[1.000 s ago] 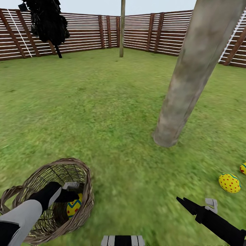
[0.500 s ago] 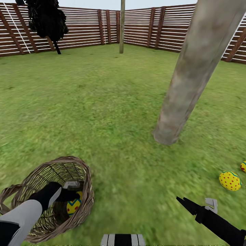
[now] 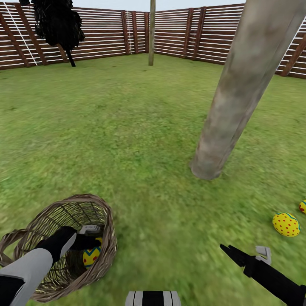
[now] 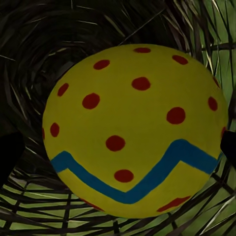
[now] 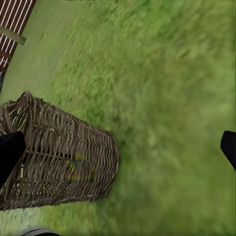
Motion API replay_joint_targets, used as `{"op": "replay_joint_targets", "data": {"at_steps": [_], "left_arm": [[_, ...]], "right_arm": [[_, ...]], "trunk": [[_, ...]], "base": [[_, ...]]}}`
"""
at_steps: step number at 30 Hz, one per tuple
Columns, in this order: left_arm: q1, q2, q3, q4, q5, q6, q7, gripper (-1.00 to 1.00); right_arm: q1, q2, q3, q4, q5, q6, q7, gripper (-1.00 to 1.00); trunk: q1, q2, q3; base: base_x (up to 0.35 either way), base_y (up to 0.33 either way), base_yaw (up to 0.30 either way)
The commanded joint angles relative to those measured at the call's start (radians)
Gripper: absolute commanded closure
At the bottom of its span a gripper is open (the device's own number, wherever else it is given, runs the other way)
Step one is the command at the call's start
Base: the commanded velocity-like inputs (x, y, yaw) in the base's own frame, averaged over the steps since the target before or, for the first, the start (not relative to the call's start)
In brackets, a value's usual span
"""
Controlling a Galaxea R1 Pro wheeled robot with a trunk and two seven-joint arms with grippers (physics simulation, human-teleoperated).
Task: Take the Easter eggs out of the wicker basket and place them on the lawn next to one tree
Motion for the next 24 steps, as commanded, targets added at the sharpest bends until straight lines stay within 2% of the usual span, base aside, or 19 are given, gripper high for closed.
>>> {"op": "replay_joint_targets", "data": {"at_steps": [1,18,22,24], "left_arm": [[0.000,0.001,-0.007,-0.002,0.010,0.004,0.000,-1.00],[0.001,0.001,-0.008,-0.002,0.010,-0.033,-0.020,-1.00],[0.001,0.001,-0.009,-0.002,0.009,-0.035,-0.022,-1.00],[0.001,0.001,-0.009,-0.002,0.009,-0.036,-0.031,-1.00]], "right_arm": [[-0.001,-0.001,-0.001,0.000,-0.004,0.007,0.002,-1.00],[-0.009,-0.007,-0.003,-0.002,-0.019,0.008,0.012,-1.00],[-0.009,-0.007,-0.003,-0.002,-0.019,0.008,0.012,-1.00],[-0.009,-0.007,-0.003,-0.002,-0.019,0.008,0.012,-1.00]], "trunk": [[0.000,0.000,-0.001],[0.000,0.000,-0.001],[0.002,-0.001,-0.016],[0.002,-0.001,-0.016]], "base": [[0.000,0.000,0.000],[0.000,0.000,0.000],[0.000,0.000,0.000],[0.000,0.000,0.000]]}}
